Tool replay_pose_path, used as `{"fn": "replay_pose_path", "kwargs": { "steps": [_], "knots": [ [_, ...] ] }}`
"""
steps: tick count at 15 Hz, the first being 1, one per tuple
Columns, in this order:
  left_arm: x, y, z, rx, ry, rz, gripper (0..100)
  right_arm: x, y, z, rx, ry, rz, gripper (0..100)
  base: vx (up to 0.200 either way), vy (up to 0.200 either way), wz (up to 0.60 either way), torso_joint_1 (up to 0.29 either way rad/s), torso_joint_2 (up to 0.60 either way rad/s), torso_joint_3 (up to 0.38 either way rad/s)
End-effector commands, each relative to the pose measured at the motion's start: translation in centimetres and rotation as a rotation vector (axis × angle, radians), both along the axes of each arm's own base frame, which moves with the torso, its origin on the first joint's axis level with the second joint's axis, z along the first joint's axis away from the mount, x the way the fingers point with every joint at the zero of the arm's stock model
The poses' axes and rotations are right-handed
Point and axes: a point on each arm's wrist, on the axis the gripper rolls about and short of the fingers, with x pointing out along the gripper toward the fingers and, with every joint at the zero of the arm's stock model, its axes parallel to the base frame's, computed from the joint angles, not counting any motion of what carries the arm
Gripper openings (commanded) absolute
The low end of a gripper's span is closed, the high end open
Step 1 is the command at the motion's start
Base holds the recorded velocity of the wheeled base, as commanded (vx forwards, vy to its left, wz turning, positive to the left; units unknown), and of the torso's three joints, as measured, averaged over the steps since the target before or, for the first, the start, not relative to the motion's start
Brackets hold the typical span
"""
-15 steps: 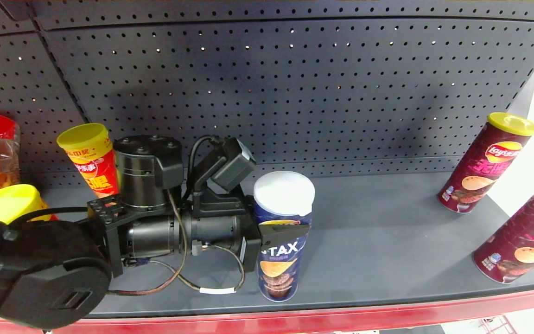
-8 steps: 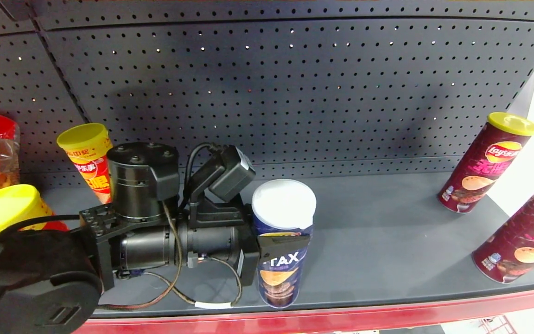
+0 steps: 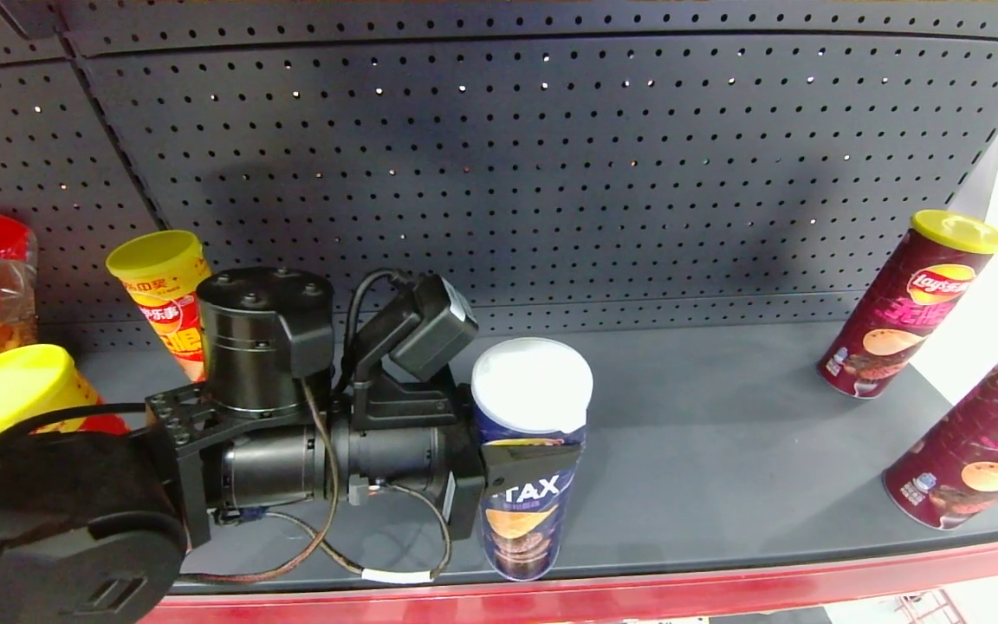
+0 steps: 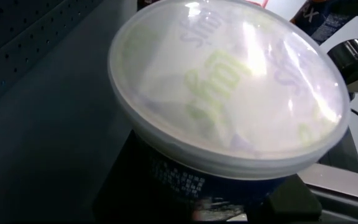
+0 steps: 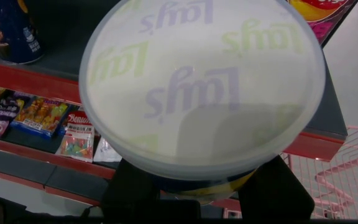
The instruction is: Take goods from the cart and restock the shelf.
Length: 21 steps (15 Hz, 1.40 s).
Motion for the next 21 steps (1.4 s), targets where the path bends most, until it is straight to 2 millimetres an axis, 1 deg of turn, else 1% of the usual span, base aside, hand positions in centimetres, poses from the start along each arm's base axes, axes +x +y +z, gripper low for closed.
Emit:
{"fn": "replay_pose_path", "kwargs": {
  "steps": [1,3,4,9,11,13,15,17,21],
  "knots": [
    [0.0,-0.1,0.0,0.000,-0.001,-0.004,0,0.0,0.0,0.0,0.000,0.000,0.001,0,0.000,0.000,0.00,0.000,0.00,0.000],
    [0.0,-0.1,0.0,-0.001,-0.002,-0.004,0,0.0,0.0,0.0,0.000,0.000,0.001,0,0.000,0.000,0.00,0.000,0.00,0.000],
    [0.0,-0.1,0.1,-0.002,-0.003,-0.004,100,0.0,0.0,0.1,0.000,0.001,0.001,0,0.000,0.000,0.00,0.000,0.00,0.000],
    [-0.3,0.3,0.4,-0.007,-0.006,0.011,100,0.4,0.1,1.2,-0.001,0.012,0.005,0,0.000,0.000,0.00,0.000,0.00,0.000],
    [-0.7,0.6,0.8,-0.013,-0.013,0.022,100,0.7,0.1,2.0,0.000,0.009,0.018,0,0.000,0.000,0.00,0.000,0.00,0.000],
    [-1.1,1.2,1.0,-0.018,-0.015,0.030,100,1.1,0.4,3.3,0.007,0.006,0.072,0,0.000,0.000,0.00,0.000,0.00,0.000],
    [-1.6,1.8,1.4,-0.026,-0.024,0.035,100,2.2,0.8,5.2,0.014,0.035,0.161,0,0.000,0.000,0.00,0.000,0.00,0.000],
    [-2.0,2.2,1.6,-0.031,-0.030,0.039,100,3.1,1.1,6.4,0.023,0.063,0.245,0,0.000,0.000,0.00,0.000,0.00,0.000],
    [-2.9,3.9,1.8,-0.036,-0.037,0.065,100,6.6,2.0,9.2,0.033,0.148,0.355,0,0.000,0.000,0.00,0.000,0.00,0.000]
  ]
}}
